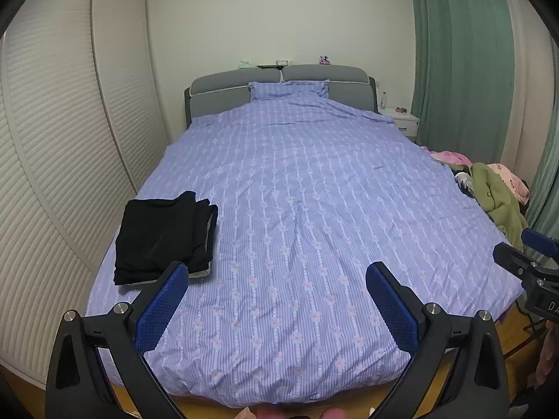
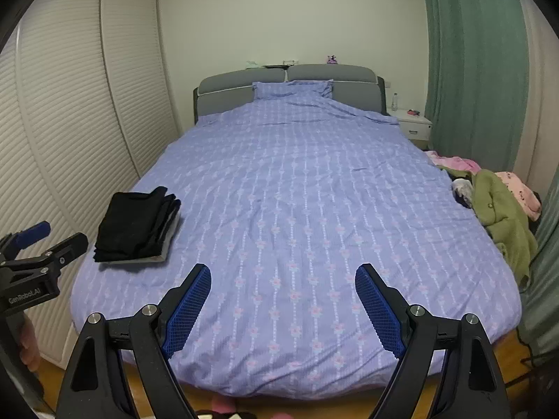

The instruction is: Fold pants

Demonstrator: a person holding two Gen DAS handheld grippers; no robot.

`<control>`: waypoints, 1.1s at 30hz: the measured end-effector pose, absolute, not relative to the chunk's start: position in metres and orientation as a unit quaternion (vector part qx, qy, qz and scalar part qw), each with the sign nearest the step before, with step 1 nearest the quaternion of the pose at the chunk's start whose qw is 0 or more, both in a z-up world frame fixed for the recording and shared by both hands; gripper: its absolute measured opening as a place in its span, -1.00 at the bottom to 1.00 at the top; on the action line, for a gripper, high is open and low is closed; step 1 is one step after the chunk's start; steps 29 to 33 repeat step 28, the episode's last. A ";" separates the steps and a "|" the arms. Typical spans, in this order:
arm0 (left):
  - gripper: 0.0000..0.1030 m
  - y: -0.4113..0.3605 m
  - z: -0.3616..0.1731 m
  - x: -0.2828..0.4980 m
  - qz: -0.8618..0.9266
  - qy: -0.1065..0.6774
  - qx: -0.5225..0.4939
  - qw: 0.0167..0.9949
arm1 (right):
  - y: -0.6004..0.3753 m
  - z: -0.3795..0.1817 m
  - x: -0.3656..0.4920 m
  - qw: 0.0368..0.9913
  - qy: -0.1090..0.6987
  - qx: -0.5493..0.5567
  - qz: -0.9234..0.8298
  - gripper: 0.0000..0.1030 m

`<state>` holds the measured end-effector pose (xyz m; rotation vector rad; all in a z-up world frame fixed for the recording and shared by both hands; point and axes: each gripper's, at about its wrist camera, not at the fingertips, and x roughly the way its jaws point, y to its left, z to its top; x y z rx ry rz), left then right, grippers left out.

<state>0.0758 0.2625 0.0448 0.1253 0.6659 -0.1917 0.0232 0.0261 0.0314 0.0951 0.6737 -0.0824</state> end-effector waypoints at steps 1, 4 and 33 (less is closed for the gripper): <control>1.00 0.260 0.045 0.075 -0.096 0.326 0.061 0.939 | 0.024 0.032 0.021 0.942 0.329 0.046 -0.043 0.67; 1.00 0.255 0.045 0.071 -0.097 0.324 0.060 0.939 | 0.019 0.034 0.017 0.942 0.328 0.045 -0.049 0.67; 1.00 0.234 0.044 0.079 -0.099 0.319 0.077 0.939 | -0.006 0.026 0.018 0.938 0.337 0.040 -0.066 0.67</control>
